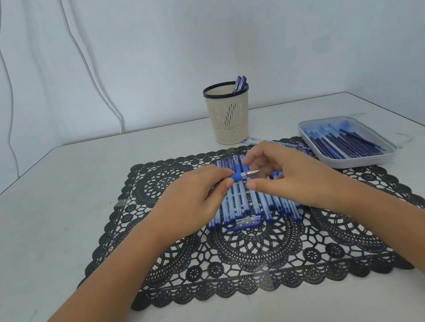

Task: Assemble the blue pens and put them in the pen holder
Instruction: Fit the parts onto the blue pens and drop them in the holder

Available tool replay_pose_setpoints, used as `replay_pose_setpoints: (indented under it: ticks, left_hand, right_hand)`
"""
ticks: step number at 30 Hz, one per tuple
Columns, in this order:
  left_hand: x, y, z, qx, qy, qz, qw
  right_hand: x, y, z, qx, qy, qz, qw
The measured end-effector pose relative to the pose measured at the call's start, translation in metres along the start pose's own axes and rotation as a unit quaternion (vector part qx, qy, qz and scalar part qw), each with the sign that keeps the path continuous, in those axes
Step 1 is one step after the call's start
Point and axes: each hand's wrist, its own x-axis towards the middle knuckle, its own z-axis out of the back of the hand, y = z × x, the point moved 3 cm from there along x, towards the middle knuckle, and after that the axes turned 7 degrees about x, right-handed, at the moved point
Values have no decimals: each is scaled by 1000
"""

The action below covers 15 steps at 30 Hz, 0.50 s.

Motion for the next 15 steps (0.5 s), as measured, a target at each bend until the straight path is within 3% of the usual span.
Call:
replay_pose_setpoints:
  ticks: [5, 15]
  left_hand:
    - [-1, 0, -1, 4, 9, 1, 1000]
    - [-1, 7, -2, -58, 32, 52, 996]
  right_hand:
    - [1, 2, 2, -1, -31, -18, 999]
    - [0, 5, 2, 28, -55, 38, 997]
